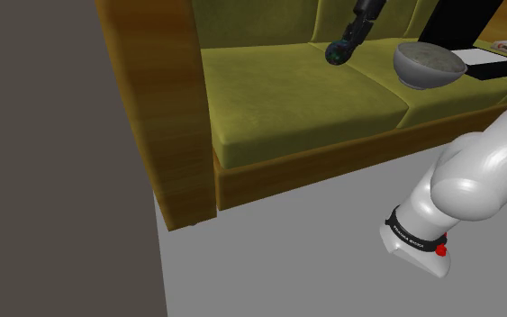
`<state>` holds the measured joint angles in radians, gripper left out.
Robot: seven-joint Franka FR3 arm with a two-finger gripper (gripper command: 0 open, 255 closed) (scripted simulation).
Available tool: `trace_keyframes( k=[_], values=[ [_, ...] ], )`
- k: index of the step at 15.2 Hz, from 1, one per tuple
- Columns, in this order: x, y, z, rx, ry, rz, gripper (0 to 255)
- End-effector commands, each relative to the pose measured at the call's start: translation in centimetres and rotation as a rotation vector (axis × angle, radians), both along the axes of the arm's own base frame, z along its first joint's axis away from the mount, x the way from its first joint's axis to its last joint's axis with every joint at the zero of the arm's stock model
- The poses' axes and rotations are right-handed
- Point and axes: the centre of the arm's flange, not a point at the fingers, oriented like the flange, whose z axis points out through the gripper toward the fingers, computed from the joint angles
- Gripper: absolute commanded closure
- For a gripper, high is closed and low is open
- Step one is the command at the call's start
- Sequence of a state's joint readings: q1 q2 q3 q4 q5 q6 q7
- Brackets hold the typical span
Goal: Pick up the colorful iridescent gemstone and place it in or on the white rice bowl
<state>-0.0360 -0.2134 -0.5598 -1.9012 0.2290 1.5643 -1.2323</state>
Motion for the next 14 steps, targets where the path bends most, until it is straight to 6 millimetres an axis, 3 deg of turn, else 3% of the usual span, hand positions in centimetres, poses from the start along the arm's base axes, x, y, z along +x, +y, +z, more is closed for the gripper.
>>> trace_keyframes(
  k=[1, 13, 14],
  values=[
    [0.0, 0.0, 1.1, 0.000, 0.000, 0.000, 255],
    [0.0, 0.0, 7.4, 0.000, 0.000, 0.000, 255],
    [0.0, 0.0, 6.8, 0.000, 0.000, 0.000, 255]
  ],
)
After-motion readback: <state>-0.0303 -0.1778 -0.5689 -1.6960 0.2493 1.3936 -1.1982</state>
